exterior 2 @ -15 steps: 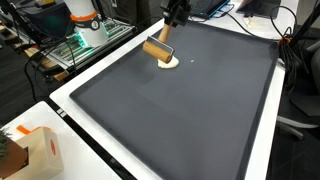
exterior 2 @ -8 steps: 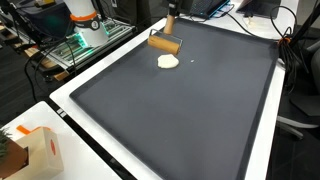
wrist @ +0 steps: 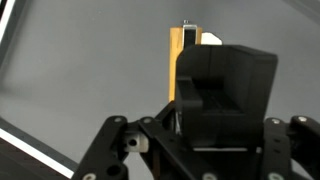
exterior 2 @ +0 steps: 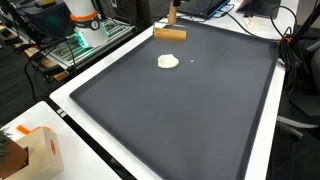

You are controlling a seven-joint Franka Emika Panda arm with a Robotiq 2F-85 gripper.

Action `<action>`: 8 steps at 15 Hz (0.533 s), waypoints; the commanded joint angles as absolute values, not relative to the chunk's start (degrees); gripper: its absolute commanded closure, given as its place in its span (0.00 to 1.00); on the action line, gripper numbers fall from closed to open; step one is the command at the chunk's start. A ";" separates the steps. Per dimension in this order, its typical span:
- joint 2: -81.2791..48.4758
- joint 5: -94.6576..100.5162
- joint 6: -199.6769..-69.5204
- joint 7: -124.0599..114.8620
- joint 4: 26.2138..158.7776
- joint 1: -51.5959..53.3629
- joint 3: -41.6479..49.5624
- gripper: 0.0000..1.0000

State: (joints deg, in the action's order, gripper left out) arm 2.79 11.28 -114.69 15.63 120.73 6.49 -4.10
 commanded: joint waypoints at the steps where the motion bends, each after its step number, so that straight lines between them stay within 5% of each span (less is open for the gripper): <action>1: 3.15 9.86 -114.59 18.14 120.67 5.94 -4.32 0.56; 3: 3.56 9.12 -114.59 20.02 120.77 5.81 -4.14 0.56; 4: 3.57 9.09 -114.60 20.30 120.82 5.81 -4.13 0.81; 8: 3.97 3.28 -122.51 34.71 123.62 6.69 -4.36 0.81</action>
State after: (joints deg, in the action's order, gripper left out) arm 2.93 7.18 -117.92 26.74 121.29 6.41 -4.19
